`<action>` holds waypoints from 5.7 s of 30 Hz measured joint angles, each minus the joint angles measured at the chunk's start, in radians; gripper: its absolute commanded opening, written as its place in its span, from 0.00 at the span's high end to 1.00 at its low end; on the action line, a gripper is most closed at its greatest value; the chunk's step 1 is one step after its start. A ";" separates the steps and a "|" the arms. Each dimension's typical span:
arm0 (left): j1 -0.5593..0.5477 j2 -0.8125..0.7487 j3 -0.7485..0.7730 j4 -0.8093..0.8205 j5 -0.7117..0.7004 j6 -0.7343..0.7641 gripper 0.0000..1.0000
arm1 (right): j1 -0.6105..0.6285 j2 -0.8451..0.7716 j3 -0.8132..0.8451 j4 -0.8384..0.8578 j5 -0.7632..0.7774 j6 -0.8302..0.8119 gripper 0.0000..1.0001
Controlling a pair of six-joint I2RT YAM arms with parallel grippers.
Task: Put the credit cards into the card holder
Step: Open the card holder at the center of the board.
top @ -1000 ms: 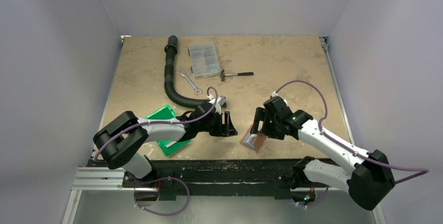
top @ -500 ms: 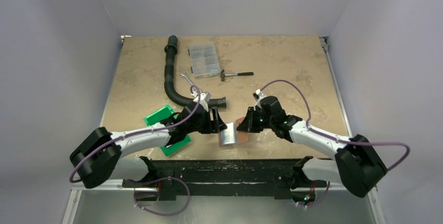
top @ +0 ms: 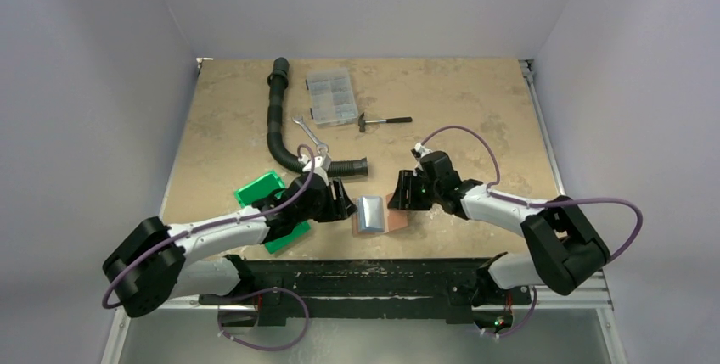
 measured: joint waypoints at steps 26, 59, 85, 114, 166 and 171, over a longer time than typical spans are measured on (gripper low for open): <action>0.000 0.231 0.005 0.135 0.079 -0.004 0.46 | 0.032 0.043 0.077 -0.108 0.179 -0.032 0.75; -0.080 0.242 0.212 0.010 0.002 0.098 0.28 | 0.217 -0.306 0.291 -0.491 0.307 -0.074 0.35; -0.033 0.068 0.015 -0.022 0.013 0.036 0.26 | 0.280 0.054 0.182 -0.275 0.222 -0.085 0.52; -0.033 0.100 0.161 -0.043 0.058 0.059 0.42 | 0.111 0.062 -0.067 0.274 -0.275 0.112 0.87; -0.033 0.167 0.304 -0.275 -0.030 0.196 0.41 | 0.103 -0.064 0.042 -0.165 0.088 -0.060 0.79; -0.039 0.152 0.333 -0.142 0.099 0.185 0.44 | 0.103 -0.064 0.043 -0.164 0.079 -0.059 0.81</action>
